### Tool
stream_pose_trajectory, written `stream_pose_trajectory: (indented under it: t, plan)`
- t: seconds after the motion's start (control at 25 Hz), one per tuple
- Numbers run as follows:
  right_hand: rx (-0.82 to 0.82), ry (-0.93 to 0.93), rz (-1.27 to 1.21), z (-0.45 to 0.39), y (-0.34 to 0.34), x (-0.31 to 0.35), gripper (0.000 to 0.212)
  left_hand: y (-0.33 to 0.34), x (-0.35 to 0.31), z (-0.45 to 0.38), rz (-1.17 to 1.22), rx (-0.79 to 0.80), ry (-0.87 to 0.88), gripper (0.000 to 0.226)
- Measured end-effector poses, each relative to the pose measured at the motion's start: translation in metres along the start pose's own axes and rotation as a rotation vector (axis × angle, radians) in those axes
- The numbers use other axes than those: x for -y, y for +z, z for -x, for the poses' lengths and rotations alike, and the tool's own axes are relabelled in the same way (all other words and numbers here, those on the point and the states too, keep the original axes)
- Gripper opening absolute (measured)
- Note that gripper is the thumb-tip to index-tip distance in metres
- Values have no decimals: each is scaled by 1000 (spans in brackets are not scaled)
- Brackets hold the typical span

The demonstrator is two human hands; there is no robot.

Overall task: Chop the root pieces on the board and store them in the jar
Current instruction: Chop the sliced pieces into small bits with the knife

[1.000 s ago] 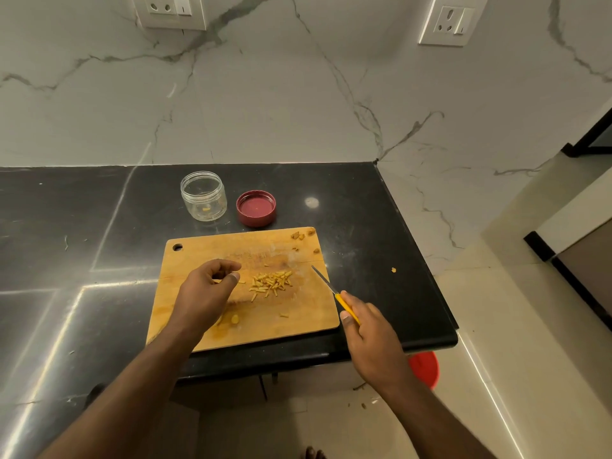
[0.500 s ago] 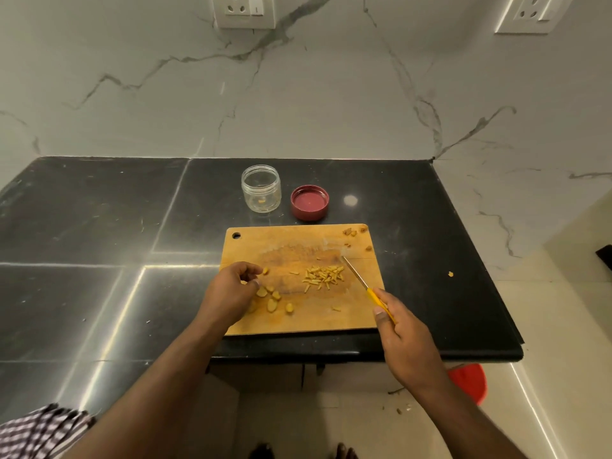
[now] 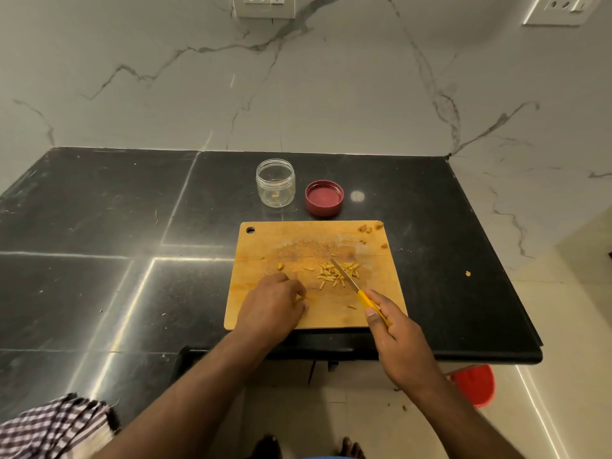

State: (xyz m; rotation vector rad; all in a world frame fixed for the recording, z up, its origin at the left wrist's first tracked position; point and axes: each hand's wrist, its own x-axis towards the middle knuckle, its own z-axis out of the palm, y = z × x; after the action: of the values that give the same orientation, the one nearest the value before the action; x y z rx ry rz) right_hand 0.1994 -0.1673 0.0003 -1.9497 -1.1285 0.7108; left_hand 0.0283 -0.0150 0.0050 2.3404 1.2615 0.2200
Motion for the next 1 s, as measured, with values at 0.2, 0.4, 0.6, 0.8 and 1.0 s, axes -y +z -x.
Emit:
stream_pose_trajectory:
  t: [0.2,0.4,0.6,0.8,1.0]
  plan:
    - [38,25,-22,6,-7,-8,38,1,-6,-2,-16,25,0,17]
    - [13,71,-140,15,-23,-19,31,-4,-19,-12,198,32,-98,10]
    - [17,77,-184,21,-46,-39,32,8,-29,-16,219,97,-113,26]
    - [53,73,-182,20,-65,-55,34,19,-35,-13,269,70,-229,9]
    - [2,41,-211,0,-80,-61,29,24,-39,-9,277,23,-237,9]
